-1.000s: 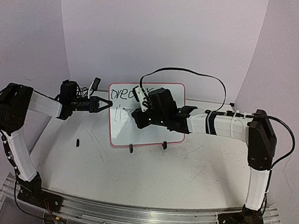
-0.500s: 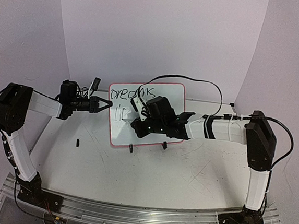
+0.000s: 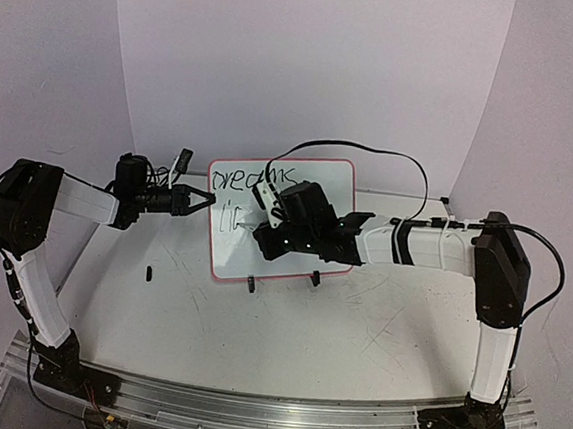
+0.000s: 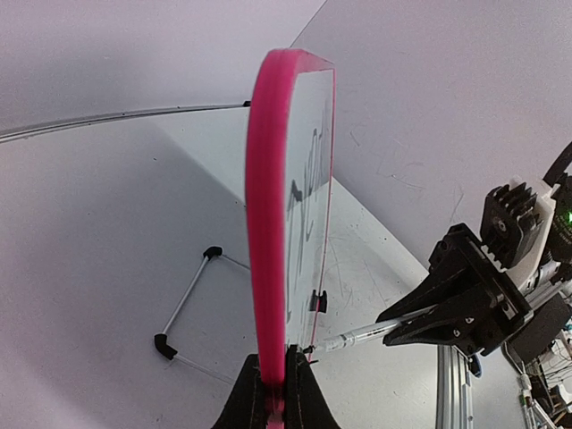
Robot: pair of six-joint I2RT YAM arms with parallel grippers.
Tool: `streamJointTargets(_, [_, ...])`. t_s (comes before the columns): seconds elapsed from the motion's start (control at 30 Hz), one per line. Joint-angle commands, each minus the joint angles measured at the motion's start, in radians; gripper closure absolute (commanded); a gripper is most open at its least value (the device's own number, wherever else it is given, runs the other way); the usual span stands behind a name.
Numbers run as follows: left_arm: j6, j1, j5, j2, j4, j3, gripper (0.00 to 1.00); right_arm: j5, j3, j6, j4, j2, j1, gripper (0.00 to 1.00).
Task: Write a sentence on the whiteboard
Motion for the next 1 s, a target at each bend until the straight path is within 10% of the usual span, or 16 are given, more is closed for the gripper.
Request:
streamJointTargets(0.0, [0.057, -0.006, -0.043, 0.007, -0.01, 0.044, 1.0, 0.113, 0.059, -0.002, -0.001, -0.02, -0.041, 1.0])
streamJointTargets(0.97, [0.056, -0.007, -0.041, 0.018, -0.016, 0.055, 1.0, 0.015, -0.07, 0.048, -0.008, -0.046, -0.009, 1.0])
